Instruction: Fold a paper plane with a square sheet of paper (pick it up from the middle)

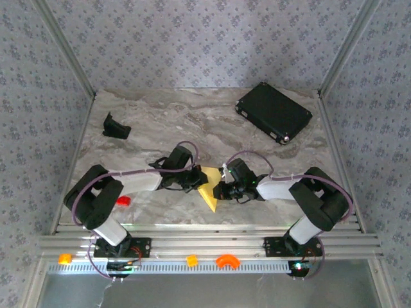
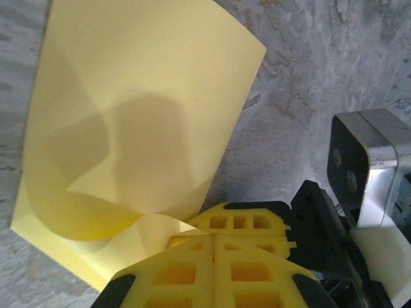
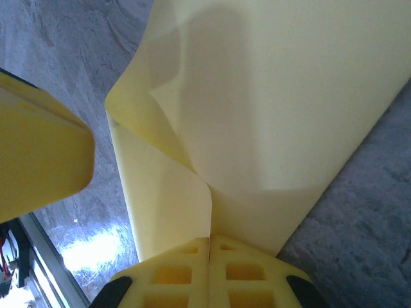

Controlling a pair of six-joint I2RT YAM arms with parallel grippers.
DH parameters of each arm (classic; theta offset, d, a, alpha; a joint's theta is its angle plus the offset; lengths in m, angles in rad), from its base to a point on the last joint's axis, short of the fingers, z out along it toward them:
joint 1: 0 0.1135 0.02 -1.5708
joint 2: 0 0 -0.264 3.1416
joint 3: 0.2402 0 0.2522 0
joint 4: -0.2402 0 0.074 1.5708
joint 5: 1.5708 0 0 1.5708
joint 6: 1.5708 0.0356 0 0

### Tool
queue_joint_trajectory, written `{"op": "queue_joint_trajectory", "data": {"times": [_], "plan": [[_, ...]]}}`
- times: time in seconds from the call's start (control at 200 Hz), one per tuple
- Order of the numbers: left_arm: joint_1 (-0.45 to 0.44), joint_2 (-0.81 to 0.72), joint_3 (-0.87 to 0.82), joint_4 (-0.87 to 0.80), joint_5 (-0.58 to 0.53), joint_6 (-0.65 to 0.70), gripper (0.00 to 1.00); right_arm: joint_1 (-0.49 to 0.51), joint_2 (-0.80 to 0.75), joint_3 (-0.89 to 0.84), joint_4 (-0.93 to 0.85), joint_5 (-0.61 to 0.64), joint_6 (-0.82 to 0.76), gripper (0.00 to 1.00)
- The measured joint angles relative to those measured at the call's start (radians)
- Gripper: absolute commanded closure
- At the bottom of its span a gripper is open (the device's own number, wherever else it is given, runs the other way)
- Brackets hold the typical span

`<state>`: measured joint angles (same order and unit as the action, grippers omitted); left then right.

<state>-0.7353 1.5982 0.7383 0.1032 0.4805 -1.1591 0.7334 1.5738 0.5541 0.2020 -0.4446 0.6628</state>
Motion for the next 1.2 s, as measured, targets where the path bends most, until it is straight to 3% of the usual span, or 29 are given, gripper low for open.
{"op": "queue_joint_trajectory", "data": {"times": [1.199], "plan": [[-0.013, 0.060, -0.032, -0.006, -0.006, 0.016, 1.00, 0.000, 0.000, 0.000, 0.000, 0.000, 0.000, 1.00]]}}
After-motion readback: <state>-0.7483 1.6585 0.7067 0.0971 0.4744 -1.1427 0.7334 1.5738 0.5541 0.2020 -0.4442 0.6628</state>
